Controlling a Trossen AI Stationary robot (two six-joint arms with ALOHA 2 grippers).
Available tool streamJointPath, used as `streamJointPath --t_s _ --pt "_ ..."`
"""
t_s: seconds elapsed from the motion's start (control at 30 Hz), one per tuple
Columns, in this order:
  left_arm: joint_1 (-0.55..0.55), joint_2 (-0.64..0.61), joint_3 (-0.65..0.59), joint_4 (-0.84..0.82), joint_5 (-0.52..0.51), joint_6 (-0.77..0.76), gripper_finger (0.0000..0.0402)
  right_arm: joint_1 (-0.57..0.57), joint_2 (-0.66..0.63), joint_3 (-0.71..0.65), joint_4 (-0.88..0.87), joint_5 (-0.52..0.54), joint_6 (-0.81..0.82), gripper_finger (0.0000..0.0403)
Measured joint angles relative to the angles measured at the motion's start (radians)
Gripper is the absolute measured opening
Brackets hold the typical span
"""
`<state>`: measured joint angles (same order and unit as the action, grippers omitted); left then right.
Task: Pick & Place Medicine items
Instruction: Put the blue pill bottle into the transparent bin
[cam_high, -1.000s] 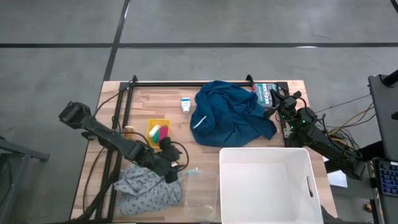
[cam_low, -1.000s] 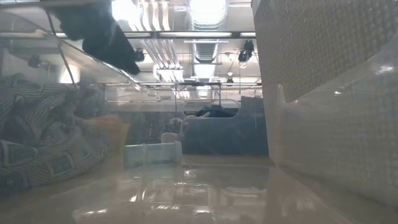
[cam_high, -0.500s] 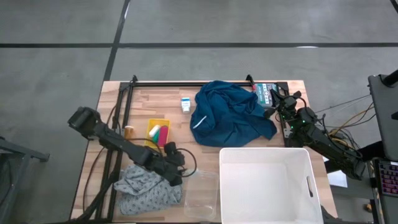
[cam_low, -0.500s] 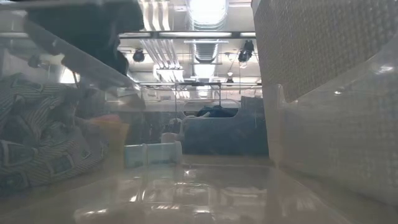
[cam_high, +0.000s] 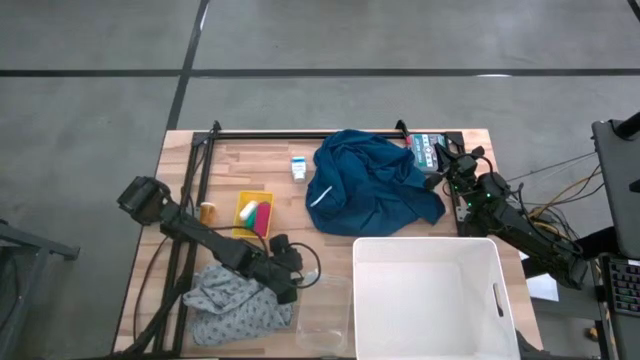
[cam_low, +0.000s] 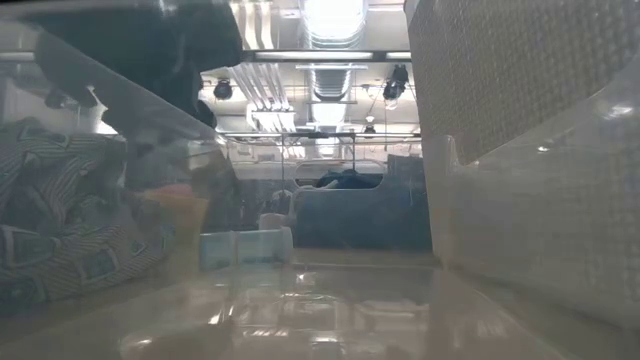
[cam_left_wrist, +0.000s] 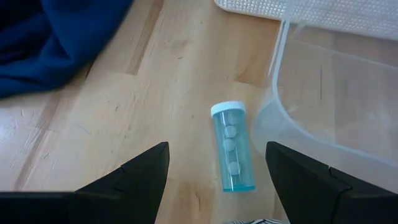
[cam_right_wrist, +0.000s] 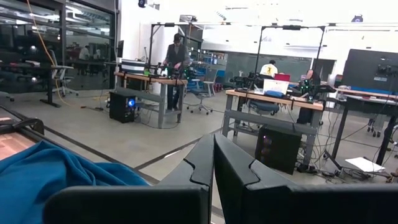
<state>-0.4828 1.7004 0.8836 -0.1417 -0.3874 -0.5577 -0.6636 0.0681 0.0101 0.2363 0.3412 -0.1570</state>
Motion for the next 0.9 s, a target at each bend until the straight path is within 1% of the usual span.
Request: streamJointPath --t_s 0.3,0.63,0.9 --pt "0.000 0.002 -0.006 -0.008 0.004 -0.019 0.0275 0.000 0.000 0.000 0.000 0.000 0.000 0.0008" --pt "0.008 0.090 -0.001 0.001 0.020 -0.026 0.0275 0.000 0.001 0.000 0.000 0.000 0.000 0.0008" --pt "0.016 0.096 0.000 0.012 0.030 -0.026 0.0275 0.000 0.000 0.000 0.000 0.000 0.000 0.0008"
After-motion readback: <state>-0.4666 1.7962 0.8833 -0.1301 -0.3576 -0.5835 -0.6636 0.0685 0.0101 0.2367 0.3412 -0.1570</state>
